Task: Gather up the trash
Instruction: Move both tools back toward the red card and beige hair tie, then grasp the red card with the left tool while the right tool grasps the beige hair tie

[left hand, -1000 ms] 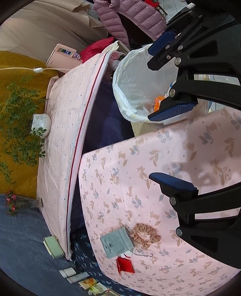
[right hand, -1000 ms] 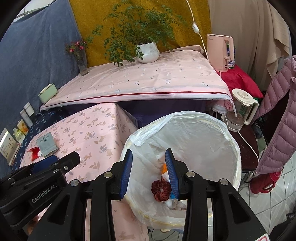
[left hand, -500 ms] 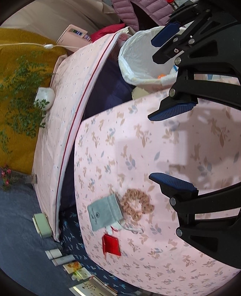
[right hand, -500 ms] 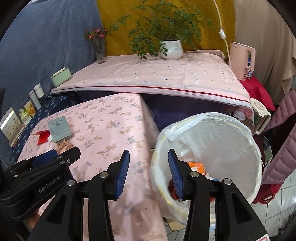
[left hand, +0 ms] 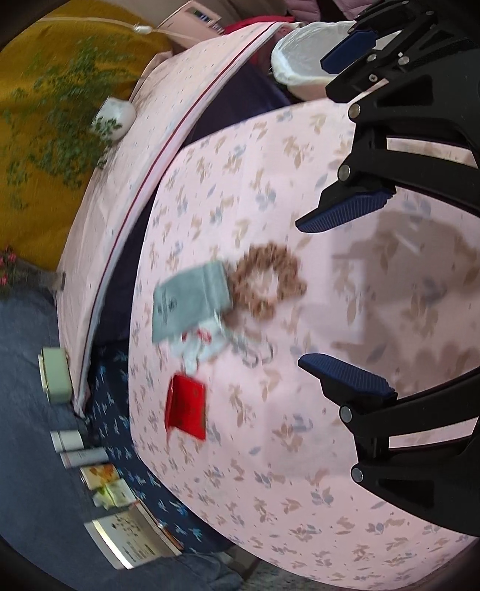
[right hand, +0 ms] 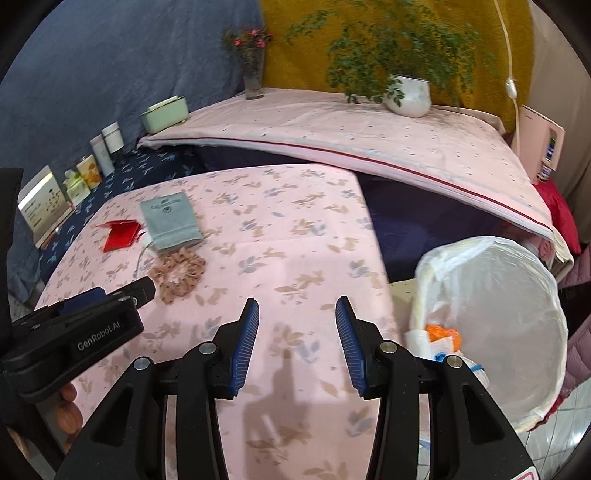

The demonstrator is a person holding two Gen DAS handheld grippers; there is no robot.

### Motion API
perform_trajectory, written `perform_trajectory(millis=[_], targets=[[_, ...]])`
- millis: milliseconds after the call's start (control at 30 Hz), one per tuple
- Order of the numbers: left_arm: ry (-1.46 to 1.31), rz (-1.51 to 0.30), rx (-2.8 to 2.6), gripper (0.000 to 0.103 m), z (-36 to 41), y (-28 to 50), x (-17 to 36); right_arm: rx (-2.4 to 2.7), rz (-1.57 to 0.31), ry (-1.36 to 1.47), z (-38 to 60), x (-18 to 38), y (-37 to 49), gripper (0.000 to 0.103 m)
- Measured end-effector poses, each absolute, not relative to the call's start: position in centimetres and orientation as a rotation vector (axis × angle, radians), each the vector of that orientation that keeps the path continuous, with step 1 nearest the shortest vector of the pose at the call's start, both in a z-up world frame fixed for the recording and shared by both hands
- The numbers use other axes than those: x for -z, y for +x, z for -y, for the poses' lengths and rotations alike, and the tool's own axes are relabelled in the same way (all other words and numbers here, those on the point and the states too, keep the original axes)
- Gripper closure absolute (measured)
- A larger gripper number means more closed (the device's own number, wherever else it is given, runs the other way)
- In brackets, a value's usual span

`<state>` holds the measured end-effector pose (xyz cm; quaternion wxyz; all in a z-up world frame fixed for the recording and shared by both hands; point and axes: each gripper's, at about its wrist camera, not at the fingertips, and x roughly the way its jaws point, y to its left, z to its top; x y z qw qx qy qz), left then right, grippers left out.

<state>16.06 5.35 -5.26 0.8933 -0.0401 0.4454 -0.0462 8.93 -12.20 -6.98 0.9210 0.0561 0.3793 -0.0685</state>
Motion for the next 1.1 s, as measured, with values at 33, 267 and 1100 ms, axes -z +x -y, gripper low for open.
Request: perform_trajectory(millis=[33,267,1100], targets=[[-0.093,-0.926,0.078,0.034,-6.3,16.3,5.5,0.132,-0.785,0.108,11.6,7.1,9.3,0.060],[-0.161,-0.938,-0.029,0.031,-12.4,18.4,6.5,0.079,-0.825,0.088,8.0,8.3,12.6,0.060],[-0.377,-0.975,-0.155,0.028,-20.1,33.1,7.5,0.038,-0.929,0.061,3.8,13.0,22.8,0.060]])
